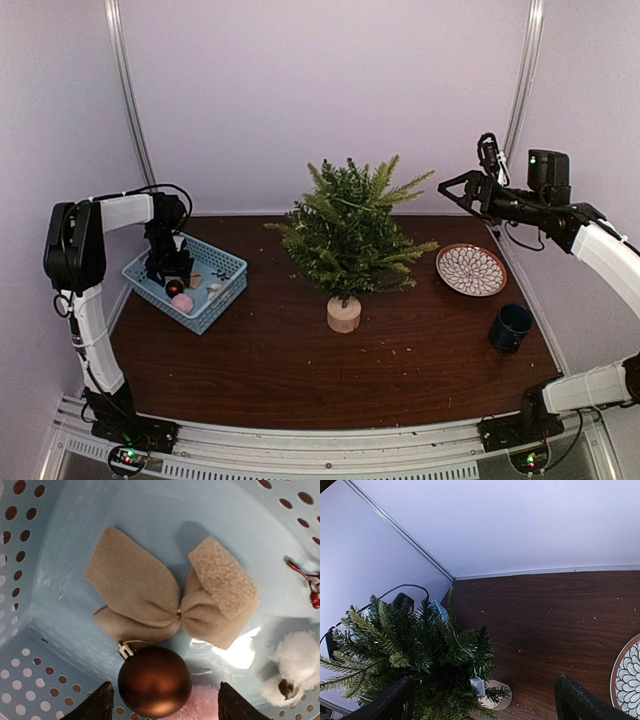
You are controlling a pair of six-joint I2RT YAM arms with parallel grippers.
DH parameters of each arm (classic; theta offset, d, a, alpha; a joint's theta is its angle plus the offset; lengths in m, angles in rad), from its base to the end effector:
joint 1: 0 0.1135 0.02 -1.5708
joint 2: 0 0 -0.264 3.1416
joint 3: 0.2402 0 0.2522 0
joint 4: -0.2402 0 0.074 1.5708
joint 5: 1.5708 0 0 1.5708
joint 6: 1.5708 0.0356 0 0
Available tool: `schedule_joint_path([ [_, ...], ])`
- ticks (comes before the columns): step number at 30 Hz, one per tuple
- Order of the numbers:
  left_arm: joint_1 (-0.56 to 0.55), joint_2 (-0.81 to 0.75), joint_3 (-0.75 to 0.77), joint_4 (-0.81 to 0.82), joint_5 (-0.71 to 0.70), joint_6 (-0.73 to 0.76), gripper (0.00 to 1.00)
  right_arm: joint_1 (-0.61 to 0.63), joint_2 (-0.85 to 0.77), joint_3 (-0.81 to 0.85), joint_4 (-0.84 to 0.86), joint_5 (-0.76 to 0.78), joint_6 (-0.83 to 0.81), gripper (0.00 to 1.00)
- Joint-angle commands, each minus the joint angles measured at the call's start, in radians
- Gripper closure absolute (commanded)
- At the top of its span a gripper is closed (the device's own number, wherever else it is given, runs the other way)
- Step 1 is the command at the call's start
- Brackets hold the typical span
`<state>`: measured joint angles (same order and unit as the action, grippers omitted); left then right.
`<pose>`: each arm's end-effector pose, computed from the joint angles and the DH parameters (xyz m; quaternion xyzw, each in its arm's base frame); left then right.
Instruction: Decorate the small christmas tree
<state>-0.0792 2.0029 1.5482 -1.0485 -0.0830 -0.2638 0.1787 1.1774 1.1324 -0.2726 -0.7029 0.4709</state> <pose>0.3834 -0.0275 0.1903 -0.0934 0.9942 0.0351 0.0403 0.2540 0.0693 0.3747 -0.0890 0.7818 0.4400 0.4328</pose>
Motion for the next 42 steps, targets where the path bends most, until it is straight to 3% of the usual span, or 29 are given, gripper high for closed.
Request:
schedule_joint_path([
  [1, 0.013, 0.039, 0.018, -0.016, -0.008, 0.029, 0.28, -0.005, 0.007, 0.017, 0.023, -0.015, 0.005, 0.01],
  [7, 0.018, 0.050, 0.013, -0.016, -0.003, 0.031, 0.29, -0.005, 0.006, 0.008, 0.025, -0.015, 0.005, 0.01],
  [17, 0.019, 0.047, 0.028, -0.028, -0.017, 0.044, 0.52, -0.005, 0.008, 0.011, 0.034, -0.012, 0.006, 0.00],
  [25, 0.019, -0.079, 0.108, -0.091, 0.035, 0.070, 0.54, -0.005, 0.021, 0.026, 0.046, -0.025, 0.002, 0.01],
  [34, 0.014, -0.276, 0.135, -0.079, 0.309, 0.091, 0.55, -0.004, 0.011, 0.022, 0.070, -0.062, -0.001, 0.00],
  [42, -0.037, -0.438, 0.025, 0.038, 0.606, -0.008, 0.57, 0.001, -0.001, 0.037, 0.080, -0.106, -0.006, 0.00],
])
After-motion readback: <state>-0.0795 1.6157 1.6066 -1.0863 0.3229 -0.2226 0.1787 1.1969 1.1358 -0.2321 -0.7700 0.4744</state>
